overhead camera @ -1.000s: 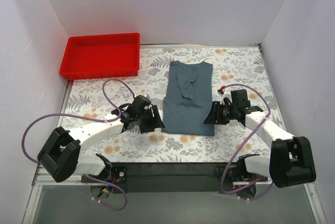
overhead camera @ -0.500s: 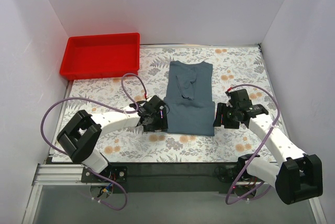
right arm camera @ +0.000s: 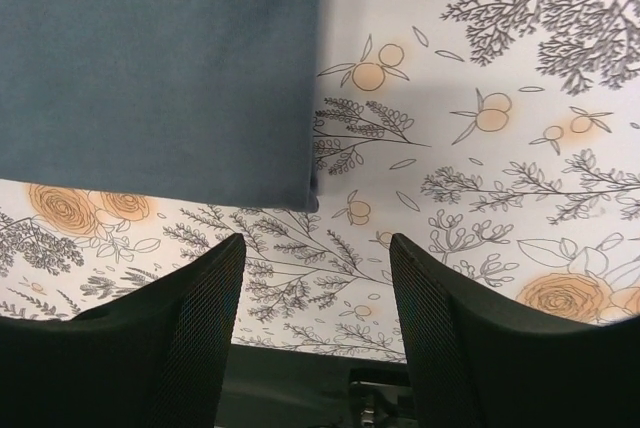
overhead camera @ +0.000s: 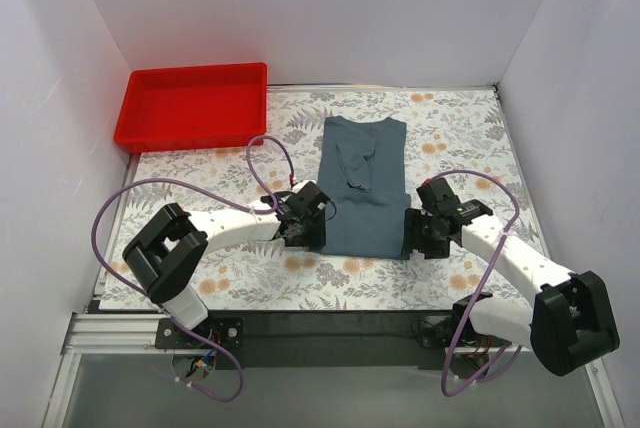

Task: Fold and stack the t-shirts
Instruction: Fold the tshirt

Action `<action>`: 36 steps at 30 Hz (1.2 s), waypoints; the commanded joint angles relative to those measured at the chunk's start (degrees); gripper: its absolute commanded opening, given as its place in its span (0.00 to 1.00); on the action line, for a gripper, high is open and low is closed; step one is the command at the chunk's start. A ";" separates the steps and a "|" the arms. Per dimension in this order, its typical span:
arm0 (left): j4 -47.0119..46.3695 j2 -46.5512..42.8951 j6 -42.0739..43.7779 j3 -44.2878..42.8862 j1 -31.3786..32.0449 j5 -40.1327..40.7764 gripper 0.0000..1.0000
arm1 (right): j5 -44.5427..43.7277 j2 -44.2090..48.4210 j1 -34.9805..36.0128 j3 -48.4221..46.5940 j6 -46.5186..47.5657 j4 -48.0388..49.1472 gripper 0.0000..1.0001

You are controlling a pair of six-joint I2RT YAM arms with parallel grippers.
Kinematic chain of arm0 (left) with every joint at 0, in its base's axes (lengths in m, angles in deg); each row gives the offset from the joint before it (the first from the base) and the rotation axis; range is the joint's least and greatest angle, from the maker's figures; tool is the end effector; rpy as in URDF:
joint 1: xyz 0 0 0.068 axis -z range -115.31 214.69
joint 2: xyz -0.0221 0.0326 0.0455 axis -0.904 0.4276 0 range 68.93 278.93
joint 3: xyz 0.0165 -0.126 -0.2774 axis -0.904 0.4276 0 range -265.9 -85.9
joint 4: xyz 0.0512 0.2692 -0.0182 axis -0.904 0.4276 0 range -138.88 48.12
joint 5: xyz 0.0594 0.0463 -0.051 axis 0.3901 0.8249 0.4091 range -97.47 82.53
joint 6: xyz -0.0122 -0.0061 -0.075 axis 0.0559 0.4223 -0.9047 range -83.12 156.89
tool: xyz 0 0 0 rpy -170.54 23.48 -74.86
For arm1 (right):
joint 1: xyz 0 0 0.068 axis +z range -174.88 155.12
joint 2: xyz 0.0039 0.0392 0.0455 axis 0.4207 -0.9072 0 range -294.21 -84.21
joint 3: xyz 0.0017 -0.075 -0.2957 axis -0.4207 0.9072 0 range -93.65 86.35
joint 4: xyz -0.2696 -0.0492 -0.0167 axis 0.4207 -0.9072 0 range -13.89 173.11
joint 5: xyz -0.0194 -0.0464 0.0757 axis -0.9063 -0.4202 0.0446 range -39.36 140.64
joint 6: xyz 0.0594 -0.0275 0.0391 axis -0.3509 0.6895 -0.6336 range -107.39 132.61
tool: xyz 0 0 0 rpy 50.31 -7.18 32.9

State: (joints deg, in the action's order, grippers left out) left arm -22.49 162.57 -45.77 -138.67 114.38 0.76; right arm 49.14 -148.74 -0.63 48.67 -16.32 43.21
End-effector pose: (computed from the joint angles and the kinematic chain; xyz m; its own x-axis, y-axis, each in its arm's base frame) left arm 0.2189 -0.2436 0.1588 -0.7893 -0.5869 -0.1804 -0.4997 0.7848 -0.3666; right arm 0.1876 0.0826 0.1911 -0.9273 0.1125 -0.3569 0.0540 0.9840 0.1699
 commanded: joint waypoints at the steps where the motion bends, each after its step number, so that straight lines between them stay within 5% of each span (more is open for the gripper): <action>1: 0.41 3.29 1.18 0.57 0.93 1.00 0.48 | -1.14 -1.73 1.59 0.32 -2.80 2.72 0.57; 15: 0.68 4.61 1.35 1.62 1.46 -0.76 0.29 | -3.42 -7.89 5.81 2.07 -5.52 6.76 0.56; 36: 1.29 5.06 1.70 1.80 1.46 -1.02 0.25 | -1.14 -3.86 5.81 -2.76 -6.49 6.24 0.53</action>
State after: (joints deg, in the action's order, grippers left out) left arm -24.50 164.37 -44.37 -139.50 115.34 0.89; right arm 48.02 -155.73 4.88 48.87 -21.78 49.42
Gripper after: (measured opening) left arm 0.261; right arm 0.527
